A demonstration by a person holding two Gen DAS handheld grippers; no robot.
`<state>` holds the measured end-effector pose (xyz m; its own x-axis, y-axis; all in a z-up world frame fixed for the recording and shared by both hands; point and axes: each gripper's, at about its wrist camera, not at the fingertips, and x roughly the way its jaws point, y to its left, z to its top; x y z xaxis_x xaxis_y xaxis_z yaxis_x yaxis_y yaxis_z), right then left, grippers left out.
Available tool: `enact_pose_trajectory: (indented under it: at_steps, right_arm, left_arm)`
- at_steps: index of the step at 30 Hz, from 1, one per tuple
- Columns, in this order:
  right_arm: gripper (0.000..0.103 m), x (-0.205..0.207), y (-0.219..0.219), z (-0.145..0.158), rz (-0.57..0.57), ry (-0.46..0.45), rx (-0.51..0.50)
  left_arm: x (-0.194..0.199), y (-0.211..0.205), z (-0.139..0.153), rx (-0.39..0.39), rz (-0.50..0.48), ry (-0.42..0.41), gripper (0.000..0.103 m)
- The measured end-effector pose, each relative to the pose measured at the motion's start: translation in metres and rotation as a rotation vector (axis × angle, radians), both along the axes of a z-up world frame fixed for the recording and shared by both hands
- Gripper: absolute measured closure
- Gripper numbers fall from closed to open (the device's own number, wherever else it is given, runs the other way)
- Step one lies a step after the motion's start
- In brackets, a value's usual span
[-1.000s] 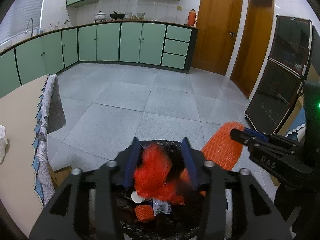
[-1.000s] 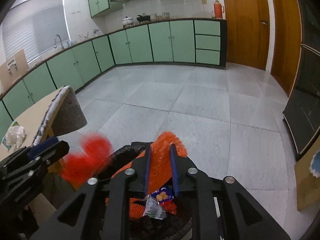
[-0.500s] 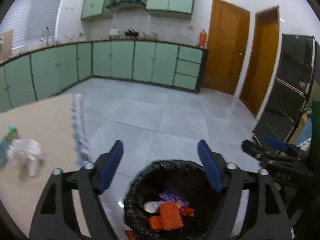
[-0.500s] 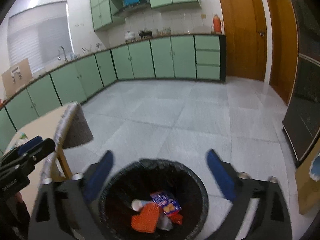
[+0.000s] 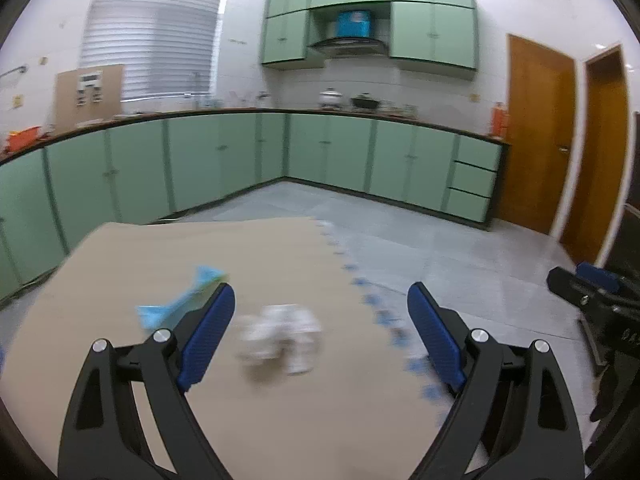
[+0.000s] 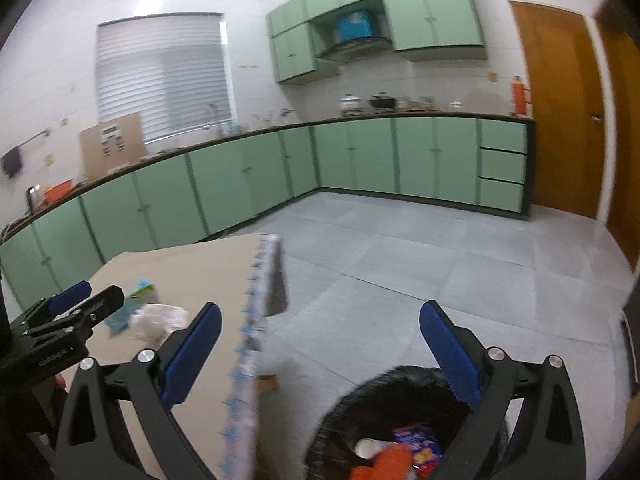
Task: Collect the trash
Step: 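Move both open tools back from the bin to the table, then grasp the blue milk carton with the left tool while the right tool grasps the white tissue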
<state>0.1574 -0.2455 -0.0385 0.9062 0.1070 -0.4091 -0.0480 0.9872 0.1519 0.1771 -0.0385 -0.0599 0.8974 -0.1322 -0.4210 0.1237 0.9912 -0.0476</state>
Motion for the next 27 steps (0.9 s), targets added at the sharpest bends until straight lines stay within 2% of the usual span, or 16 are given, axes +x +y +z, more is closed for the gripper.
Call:
enact_pose_trajectory:
  at_steps: [6,12,18,27]
  right_arm:
    - [0.006,0.025,0.066,-0.007,0.091,-0.005,-0.002]
    - [0.006,0.045,0.116,-0.019,0.148,0.013,-0.014]
    - [0.006,0.063,0.142,-0.030,0.166,0.041,-0.022]
    - [0.006,0.086,0.168,-0.048,0.171,0.095,-0.046]
  left_arm:
    - [0.003,0.059,-0.003,0.015,0.101,0.022,0.018]
    - [0.009,0.091,-0.007,0.020,0.153,0.038,0.018]
    - [0.018,0.116,-0.015,0.017,0.193,0.060,0.018]
    - [0.029,0.131,-0.027,0.013,0.209,0.089,0.018]
